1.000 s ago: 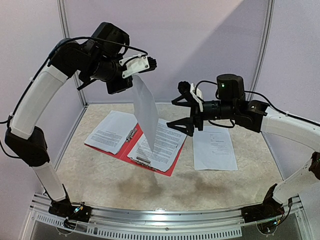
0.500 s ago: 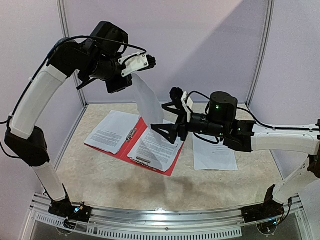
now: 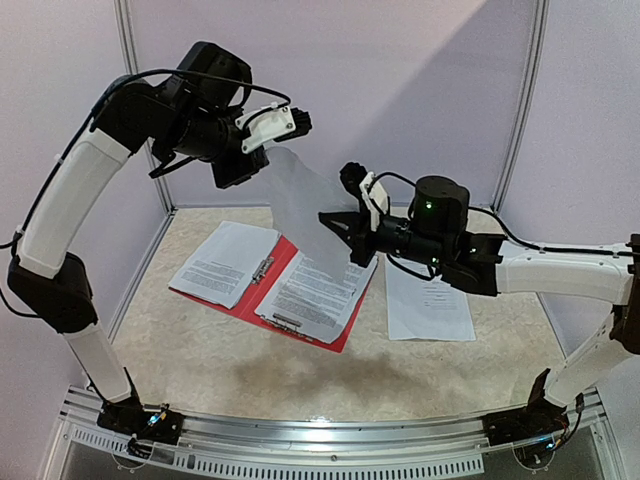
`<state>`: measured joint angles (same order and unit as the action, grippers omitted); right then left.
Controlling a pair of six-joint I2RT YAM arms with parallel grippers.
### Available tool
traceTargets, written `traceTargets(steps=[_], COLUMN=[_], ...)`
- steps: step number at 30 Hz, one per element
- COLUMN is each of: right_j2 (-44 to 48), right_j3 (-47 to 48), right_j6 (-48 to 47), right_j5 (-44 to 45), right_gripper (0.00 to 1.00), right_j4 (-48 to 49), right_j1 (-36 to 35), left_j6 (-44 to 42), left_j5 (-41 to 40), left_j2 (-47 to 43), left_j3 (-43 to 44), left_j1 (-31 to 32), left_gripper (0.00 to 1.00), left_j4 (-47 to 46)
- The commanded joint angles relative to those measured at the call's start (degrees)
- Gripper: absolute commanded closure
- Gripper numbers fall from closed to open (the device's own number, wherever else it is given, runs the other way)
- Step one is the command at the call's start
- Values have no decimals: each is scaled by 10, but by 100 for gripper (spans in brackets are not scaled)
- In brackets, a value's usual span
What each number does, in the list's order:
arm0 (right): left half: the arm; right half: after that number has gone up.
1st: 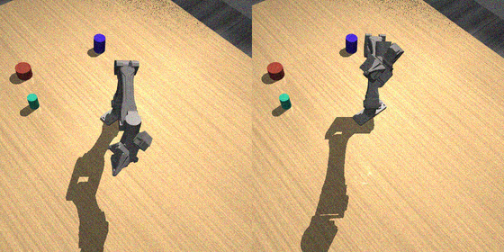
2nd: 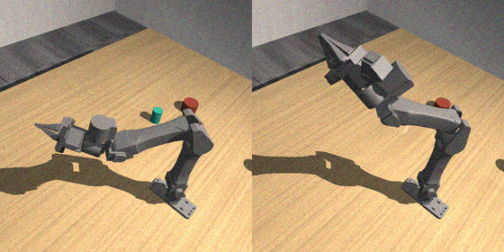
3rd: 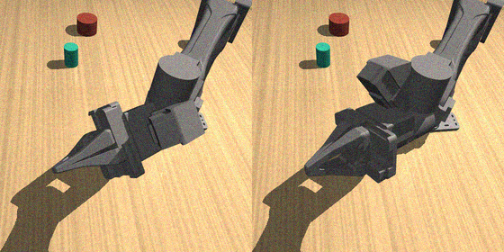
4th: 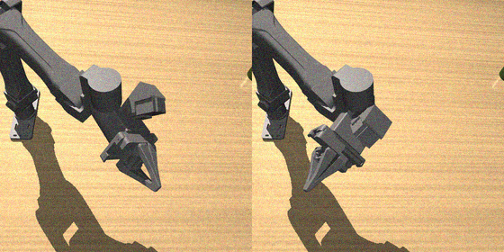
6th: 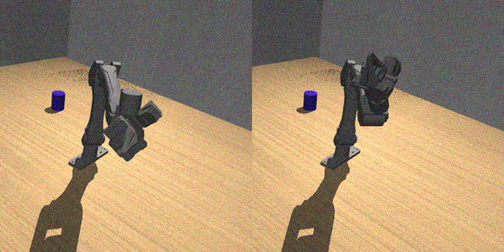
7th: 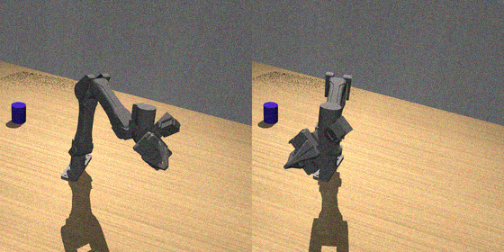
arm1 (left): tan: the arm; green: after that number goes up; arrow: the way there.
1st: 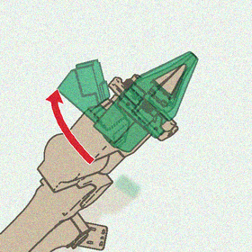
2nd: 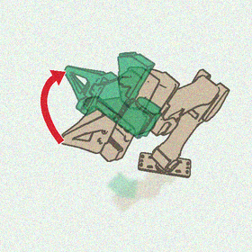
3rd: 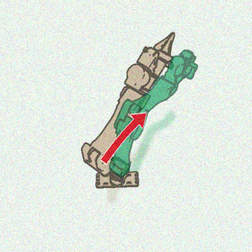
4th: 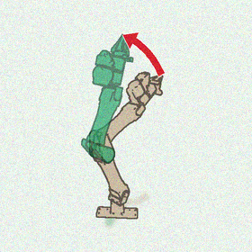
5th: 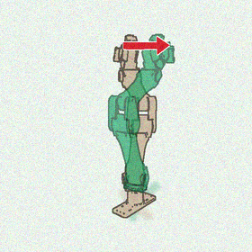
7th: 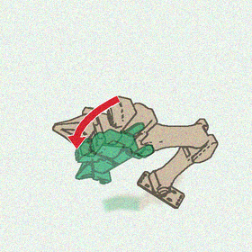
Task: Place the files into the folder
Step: Pass from the left arm to the right, then pass from the right arm to the left
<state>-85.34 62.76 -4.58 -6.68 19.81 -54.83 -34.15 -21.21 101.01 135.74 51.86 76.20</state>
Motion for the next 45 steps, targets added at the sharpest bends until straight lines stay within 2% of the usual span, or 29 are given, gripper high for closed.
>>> traceTargets(steps=[1,2,4,6,7,10,12,18,21,26,29,32,35,40,45], right_j2=[32,38,56,72,72,41,7,-92,-115,-145,-148,-147,-144,-126,-101], right_j3=[37,42,60,101,135,268,355,539,557,577,565,560,553,505,468], right_j6=[-74,-98,-170,-262,-343,-488,-549,-729,-790,-796,-795,-800,-753,-688,-656], right_j5=[-44,-68,-130,-204,-232,-269,-286,-289,-301,-319,-331,-345,-350,-329,-348], right_gripper=[100,100,100,100,100,100,100,100,100,100,100,100,100,100,100], right_j4=[-91,-117,-205,-334,-412,-620,-729,-900,-901,-910,-904,-890,-824,-753,-693], right_j1=[14,20,32,37,38,37,33,24,27,32,35,37,37,39,47], left_j6=[-11,-14,-14,-14,-18,-17,-4,8,-36,-90,-155,-207,-217,-135,-75], left_j5=[116,135,165,190,204,263,299,402,439,471,484,482,418,351,234], left_j2=[-55,-67,-86,-112,-126,-153,-167,-203,-224,-165,-211,-301,-381,-523,-554], left_j3=[-27,-26,-13,-13,-17,-39,-74,-230,-301,-253,-321,-434,-571,-787,-896], left_j1=[-11,-13,-24,-57,-77,-135,-158,-173,-173,-170,-168,-152,-91,-21,52], left_gripper=[9,1,0,1,0,0,0,0,0,3,3,4,4,0,0], left_j4=[221,231,251,253,252,246,227,99,35,130,126,38,-90,-363,-565])
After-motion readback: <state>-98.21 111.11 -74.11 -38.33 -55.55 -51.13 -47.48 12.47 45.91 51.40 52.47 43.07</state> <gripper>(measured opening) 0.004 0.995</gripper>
